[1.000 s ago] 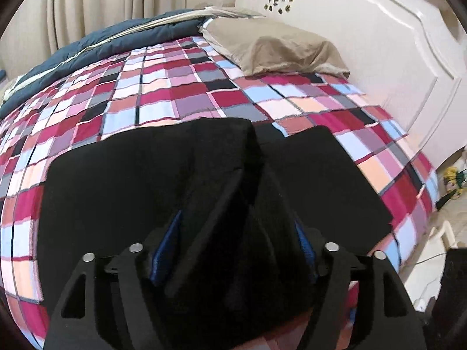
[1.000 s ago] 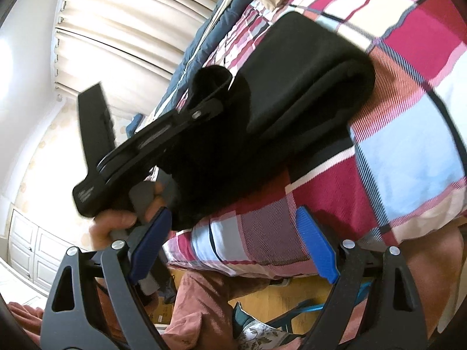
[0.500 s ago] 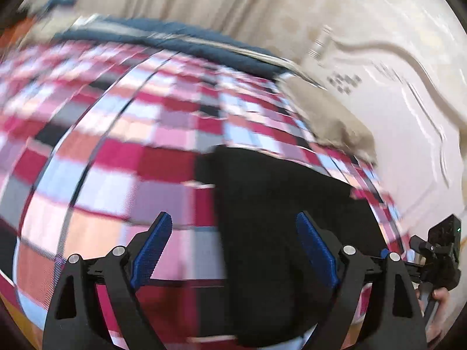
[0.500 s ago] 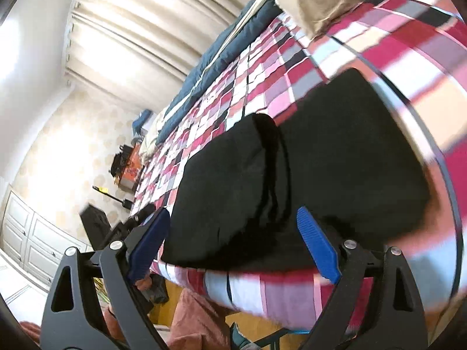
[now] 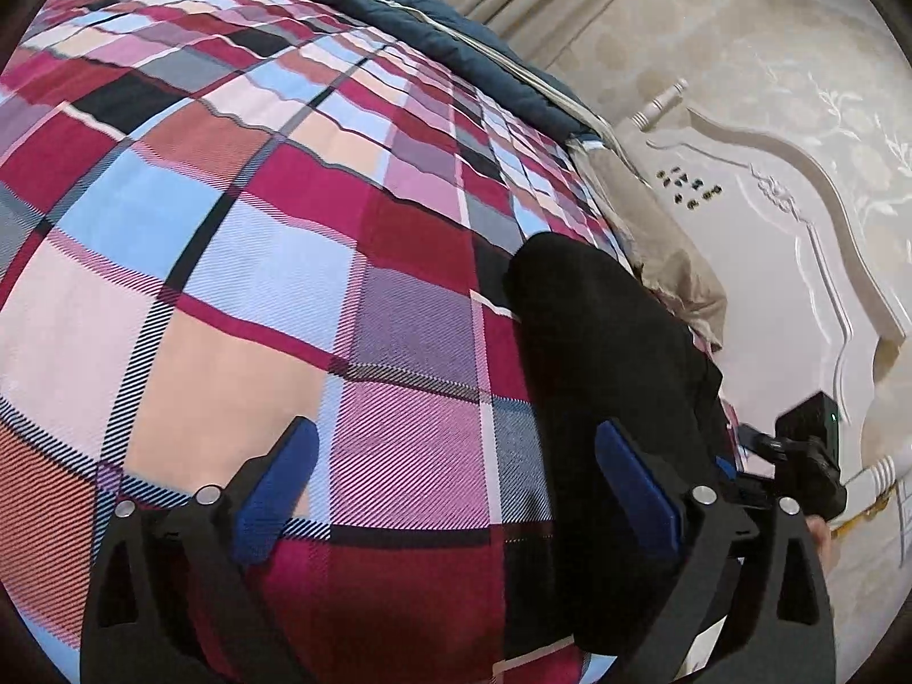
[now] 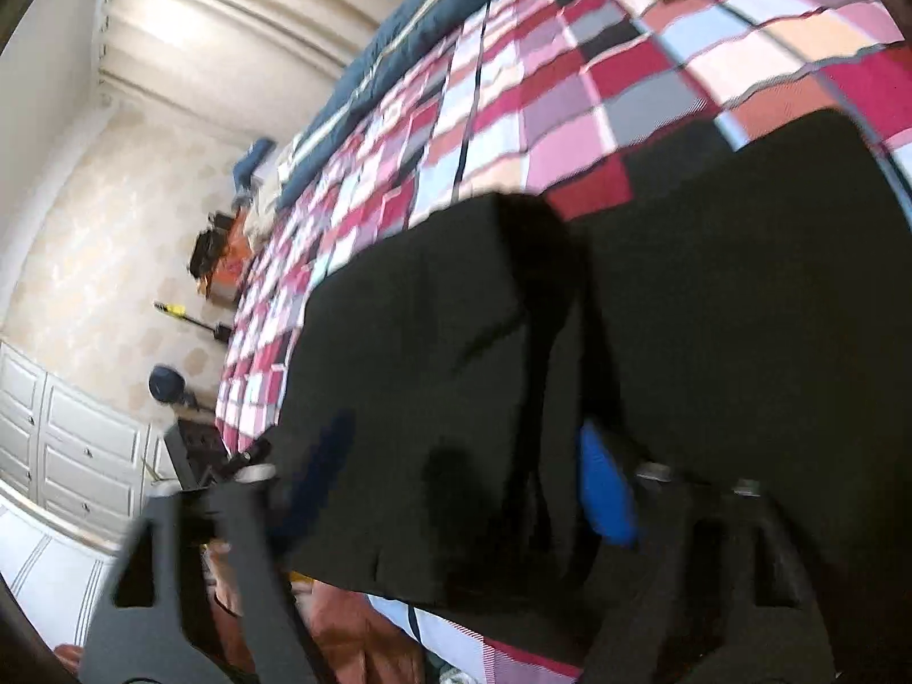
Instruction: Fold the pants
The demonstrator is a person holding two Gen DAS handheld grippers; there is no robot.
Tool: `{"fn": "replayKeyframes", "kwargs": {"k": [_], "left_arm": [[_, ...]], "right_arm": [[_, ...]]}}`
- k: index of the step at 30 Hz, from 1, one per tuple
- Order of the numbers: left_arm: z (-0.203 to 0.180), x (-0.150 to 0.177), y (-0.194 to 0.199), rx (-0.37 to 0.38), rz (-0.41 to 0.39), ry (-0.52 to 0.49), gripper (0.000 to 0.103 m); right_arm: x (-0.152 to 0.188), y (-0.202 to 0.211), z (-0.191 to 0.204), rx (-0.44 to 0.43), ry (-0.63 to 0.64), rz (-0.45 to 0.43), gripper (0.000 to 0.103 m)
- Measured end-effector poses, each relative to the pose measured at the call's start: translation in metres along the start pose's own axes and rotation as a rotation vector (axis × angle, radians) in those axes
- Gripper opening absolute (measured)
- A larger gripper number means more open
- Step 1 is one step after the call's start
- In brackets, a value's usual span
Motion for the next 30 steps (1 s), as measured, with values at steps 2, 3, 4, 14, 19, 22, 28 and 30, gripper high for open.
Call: {"fn": "replayKeyframes", "kwargs": {"k": [2, 3, 4, 14, 19, 22, 28, 30], "left_arm": [[0.002, 0.001, 0.002, 0.007, -0.007, -0.002, 0.097], [0.003, 0.001, 0.003, 0.020, -0.017, 0.003, 0.097], [0.004, 0.001, 0.003, 0.025, -0.023, 0.001, 0.097], [0.000, 0.003, -0.001, -0.008, -0.010, -0.049, 0.097], [-0.001, 0.003, -0.002, -0.030, -0.005, -0.059, 0.097], [-0.001, 0.005, -0.002, -0.045, -0.004, -0.061, 0.097], [-0.004, 0.006, -0.005, -0.094, 0.000, -0.073, 0.097], [-0.004, 0.005, -0.005, -0.104, 0.000, -0.072, 0.097]], "right_arm": [[0.001, -0.005, -0.002, 0.013, -0.003, 0.018, 0.040], [0.001, -0.005, -0.002, 0.013, -0.005, 0.022, 0.035], [0.002, -0.005, -0.001, 0.012, -0.004, 0.027, 0.028], [-0.004, 0.039, 0.037, 0.018, 0.100, -0.094, 0.011], [-0.003, 0.084, 0.023, 0.068, 0.091, -0.166, 0.011], [0.003, 0.103, -0.002, 0.099, 0.050, -0.183, 0.007], [0.016, 0.111, -0.045, 0.110, -0.033, -0.188, 0.004], [0.018, 0.104, -0.055, 0.103, -0.052, -0.170, 0.004]]}}
Point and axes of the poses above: each gripper's, at about its wrist camera, not at the fingertips, and y roughly against the way its jaws point, z to its left, x to its underside, the point moved 8 cm from there along -y, roughly the way its jaws point, and after that the axes turned 15 degrees about z, right-handed, at the moved point
